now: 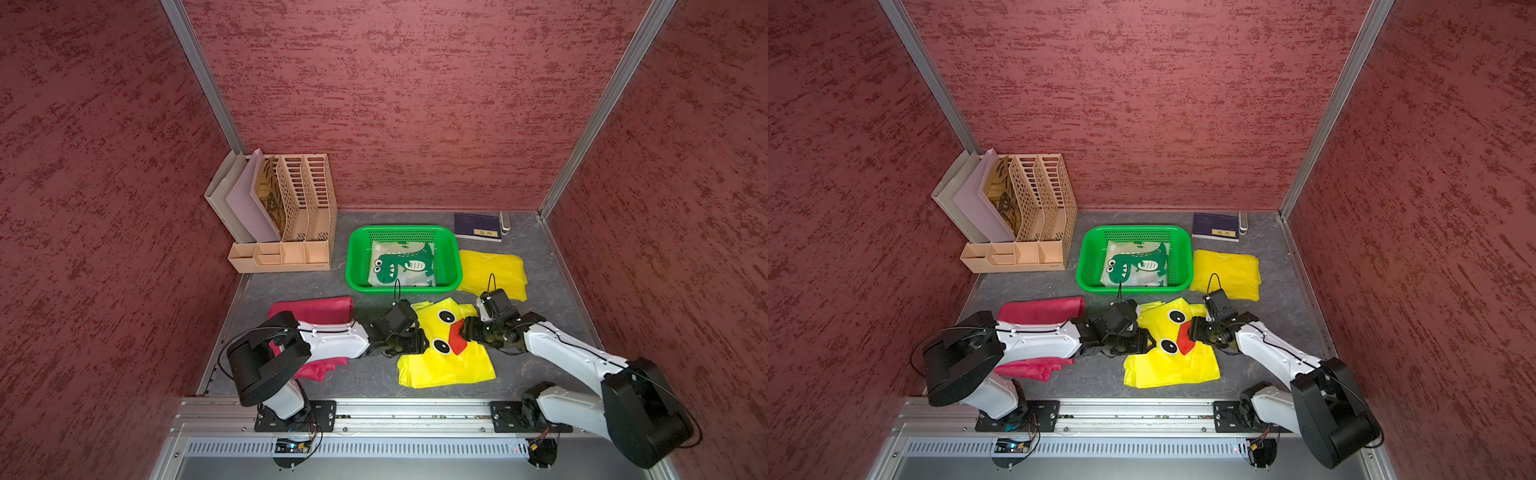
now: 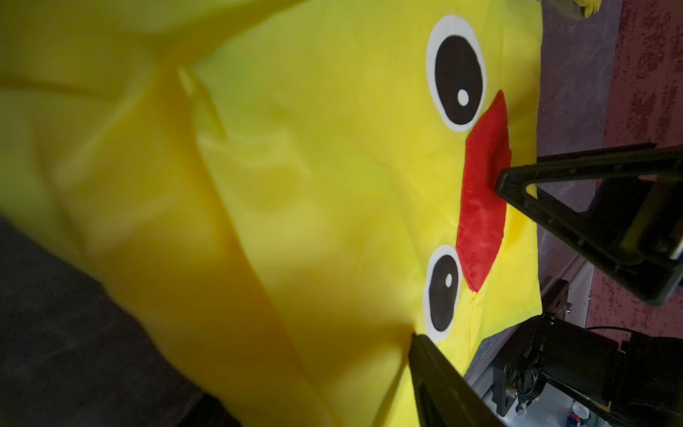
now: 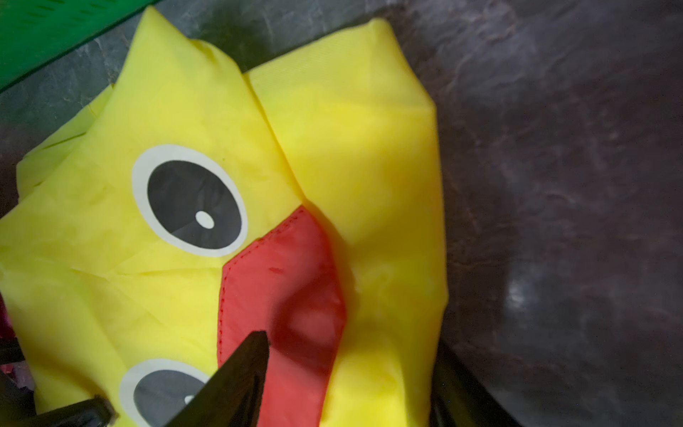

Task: Put the folded raincoat in the basket
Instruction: Pick up the raincoat from the center of the board, then place the raincoat in the basket.

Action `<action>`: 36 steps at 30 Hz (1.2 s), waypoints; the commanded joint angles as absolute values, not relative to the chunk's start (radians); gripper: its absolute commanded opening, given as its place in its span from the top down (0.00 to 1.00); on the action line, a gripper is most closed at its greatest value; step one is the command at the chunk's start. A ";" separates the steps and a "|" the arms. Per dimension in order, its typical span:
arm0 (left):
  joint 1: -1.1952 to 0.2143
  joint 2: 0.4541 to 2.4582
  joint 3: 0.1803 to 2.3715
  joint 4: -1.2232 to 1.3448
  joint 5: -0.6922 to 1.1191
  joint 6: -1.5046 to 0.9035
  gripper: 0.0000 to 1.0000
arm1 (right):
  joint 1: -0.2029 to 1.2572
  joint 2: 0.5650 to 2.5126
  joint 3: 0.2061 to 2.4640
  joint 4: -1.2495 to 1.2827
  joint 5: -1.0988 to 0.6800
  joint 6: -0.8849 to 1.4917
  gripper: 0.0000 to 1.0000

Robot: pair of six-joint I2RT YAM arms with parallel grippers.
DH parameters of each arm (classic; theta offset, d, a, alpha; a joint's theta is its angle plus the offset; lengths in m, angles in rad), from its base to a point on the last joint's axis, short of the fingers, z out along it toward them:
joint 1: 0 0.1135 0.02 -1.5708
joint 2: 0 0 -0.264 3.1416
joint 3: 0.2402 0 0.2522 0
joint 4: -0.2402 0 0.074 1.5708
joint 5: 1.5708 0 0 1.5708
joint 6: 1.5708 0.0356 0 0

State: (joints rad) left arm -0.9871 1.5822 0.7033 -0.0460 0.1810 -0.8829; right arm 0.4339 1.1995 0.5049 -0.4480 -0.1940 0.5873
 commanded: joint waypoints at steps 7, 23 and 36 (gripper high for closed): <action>-0.992 1.611 0.725 -0.135 0.201 -0.850 0.56 | 0.559 1.230 0.489 -0.415 -0.217 0.692 0.43; -1.003 1.474 0.767 -0.247 0.172 -0.842 1.00 | 0.727 1.197 0.616 -0.555 -0.098 0.745 0.93; -1.003 1.310 0.802 -0.399 0.111 -0.831 1.00 | 0.795 1.104 0.753 -0.674 -0.075 0.775 1.00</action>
State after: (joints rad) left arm -0.9997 1.3518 0.7654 -0.3801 0.1432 -0.8474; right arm 0.7753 1.1366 0.7059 -0.6308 -0.0895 0.7589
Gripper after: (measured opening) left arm 0.105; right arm 0.100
